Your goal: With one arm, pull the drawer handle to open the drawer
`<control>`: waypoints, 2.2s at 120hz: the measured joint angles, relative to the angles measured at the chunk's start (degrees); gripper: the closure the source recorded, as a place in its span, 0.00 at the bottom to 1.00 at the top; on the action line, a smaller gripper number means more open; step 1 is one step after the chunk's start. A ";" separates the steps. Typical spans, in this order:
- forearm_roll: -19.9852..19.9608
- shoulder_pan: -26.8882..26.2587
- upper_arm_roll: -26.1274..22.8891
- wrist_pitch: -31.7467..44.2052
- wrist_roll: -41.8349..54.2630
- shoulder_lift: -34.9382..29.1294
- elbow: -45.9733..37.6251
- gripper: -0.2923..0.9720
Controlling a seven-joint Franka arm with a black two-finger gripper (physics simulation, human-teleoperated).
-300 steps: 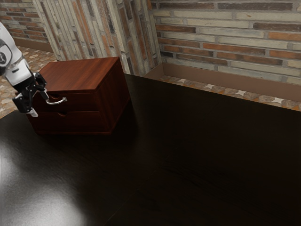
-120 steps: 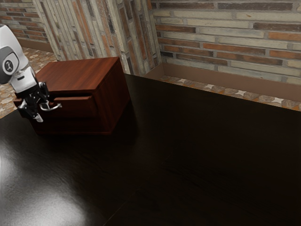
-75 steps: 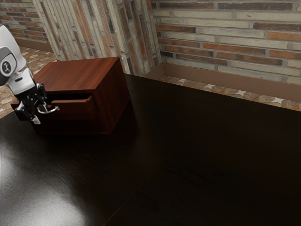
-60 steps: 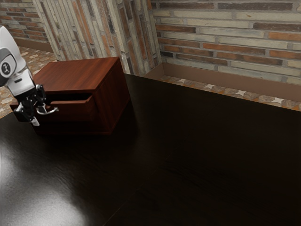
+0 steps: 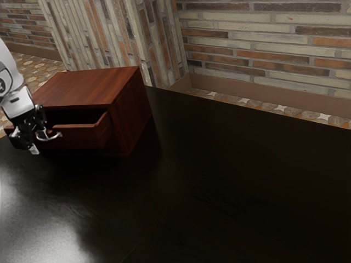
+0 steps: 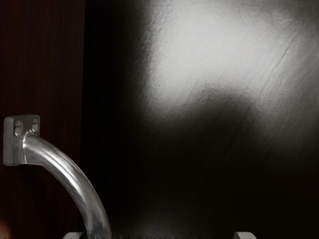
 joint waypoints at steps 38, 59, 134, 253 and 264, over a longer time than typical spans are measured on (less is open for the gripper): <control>-1.16 -0.47 1.43 0.60 -0.01 -3.51 -3.86 0.51; -1.62 0.45 1.55 0.91 0.04 -5.09 -5.78 0.49; -3.54 1.00 2.88 1.92 0.30 -12.09 -13.52 0.55; -9.68 1.74 5.16 -3.10 2.25 -19.85 -6.79 0.32; -10.86 1.74 5.61 -4.01 2.83 -19.61 -6.62 0.29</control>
